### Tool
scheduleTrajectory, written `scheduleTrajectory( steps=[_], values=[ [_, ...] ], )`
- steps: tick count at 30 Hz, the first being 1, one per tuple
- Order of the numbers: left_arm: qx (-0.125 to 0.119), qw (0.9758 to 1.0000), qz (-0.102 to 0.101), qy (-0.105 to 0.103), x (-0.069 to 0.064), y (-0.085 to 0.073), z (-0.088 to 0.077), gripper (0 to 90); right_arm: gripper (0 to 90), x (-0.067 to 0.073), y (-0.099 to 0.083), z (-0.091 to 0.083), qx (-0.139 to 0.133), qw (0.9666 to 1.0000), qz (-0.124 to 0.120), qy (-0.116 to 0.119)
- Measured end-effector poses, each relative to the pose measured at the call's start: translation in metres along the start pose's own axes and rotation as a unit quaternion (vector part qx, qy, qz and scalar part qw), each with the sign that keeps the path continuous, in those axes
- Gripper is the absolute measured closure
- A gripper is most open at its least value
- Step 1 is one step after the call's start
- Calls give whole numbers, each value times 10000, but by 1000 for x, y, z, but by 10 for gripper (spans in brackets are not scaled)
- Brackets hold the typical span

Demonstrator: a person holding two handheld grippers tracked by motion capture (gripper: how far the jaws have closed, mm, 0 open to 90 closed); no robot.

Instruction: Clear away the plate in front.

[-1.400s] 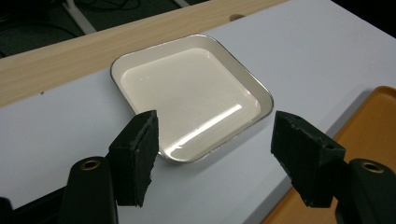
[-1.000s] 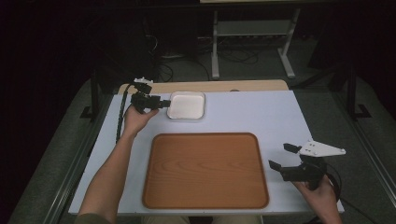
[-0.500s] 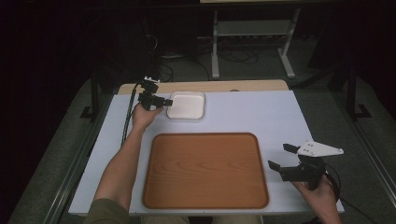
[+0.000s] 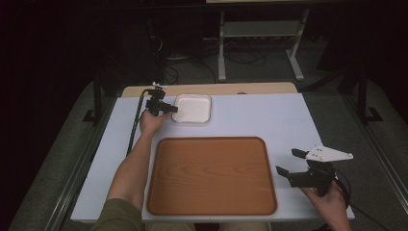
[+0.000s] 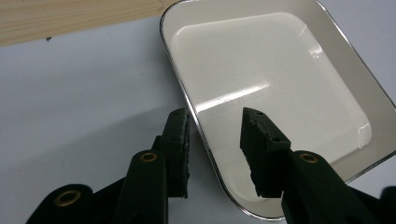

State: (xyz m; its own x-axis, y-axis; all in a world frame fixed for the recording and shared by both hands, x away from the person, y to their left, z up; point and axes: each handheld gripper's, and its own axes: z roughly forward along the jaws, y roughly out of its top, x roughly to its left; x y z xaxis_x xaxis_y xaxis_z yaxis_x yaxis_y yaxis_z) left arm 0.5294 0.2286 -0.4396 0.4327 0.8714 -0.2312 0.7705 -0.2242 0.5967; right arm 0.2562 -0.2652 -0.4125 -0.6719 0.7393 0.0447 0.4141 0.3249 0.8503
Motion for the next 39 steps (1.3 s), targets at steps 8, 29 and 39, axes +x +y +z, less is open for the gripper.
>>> scheduleTrajectory(
  steps=[8,29,39],
  values=[
    [122,9999,-66,49,0,-2,4,679,136,0,0,0,-14,10000,-24,-2],
    [290,9972,-683,-71,4,-3,9,772,138,4,-2,5,104,9999,-90,41],
    [291,9952,-921,-132,7,-4,9,823,139,3,-2,5,116,9999,-95,43]
  ],
)
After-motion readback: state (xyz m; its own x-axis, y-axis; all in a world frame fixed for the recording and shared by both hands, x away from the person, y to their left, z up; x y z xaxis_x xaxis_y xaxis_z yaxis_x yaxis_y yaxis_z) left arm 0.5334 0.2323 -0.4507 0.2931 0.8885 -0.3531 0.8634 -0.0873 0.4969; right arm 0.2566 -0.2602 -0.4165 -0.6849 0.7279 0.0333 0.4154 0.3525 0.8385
